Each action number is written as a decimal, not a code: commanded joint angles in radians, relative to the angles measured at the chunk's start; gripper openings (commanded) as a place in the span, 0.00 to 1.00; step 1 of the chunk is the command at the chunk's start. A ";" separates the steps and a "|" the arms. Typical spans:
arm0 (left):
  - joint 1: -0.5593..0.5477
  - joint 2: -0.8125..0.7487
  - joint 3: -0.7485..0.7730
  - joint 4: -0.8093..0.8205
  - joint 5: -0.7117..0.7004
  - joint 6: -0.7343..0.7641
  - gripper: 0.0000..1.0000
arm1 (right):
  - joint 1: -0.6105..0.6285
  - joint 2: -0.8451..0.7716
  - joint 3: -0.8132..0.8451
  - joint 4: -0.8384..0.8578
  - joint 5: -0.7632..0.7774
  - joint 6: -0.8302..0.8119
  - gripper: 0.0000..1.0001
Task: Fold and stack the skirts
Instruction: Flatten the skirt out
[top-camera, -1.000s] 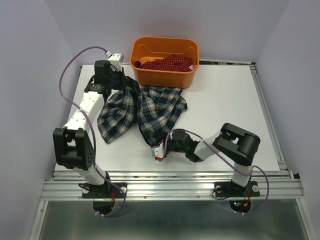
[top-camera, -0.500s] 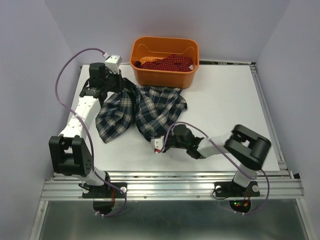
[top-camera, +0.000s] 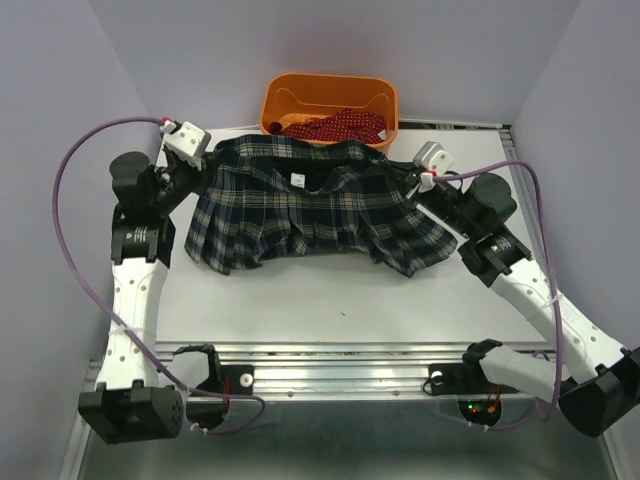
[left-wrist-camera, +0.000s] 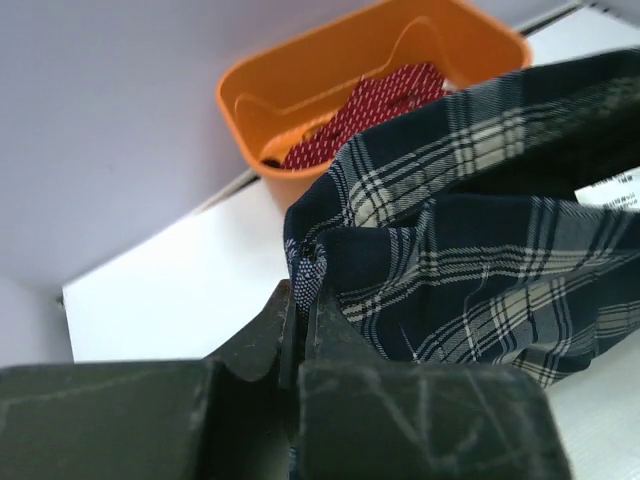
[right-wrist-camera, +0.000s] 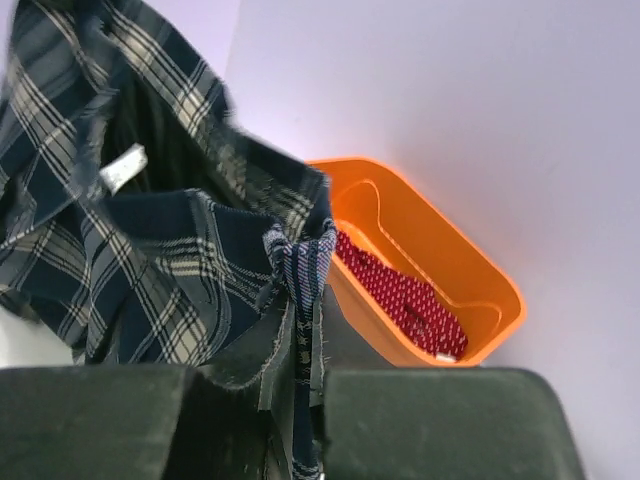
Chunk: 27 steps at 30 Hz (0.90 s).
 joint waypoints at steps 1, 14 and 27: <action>0.007 -0.105 -0.002 0.123 0.090 -0.009 0.00 | -0.008 -0.046 0.114 -0.146 0.092 0.090 0.01; 0.007 -0.624 -0.105 -0.118 0.081 -0.088 0.00 | -0.008 -0.341 0.246 -0.538 0.370 0.144 0.01; 0.007 -0.177 -0.117 -0.153 0.006 -0.238 0.00 | -0.008 -0.108 0.117 -0.495 0.573 0.104 0.01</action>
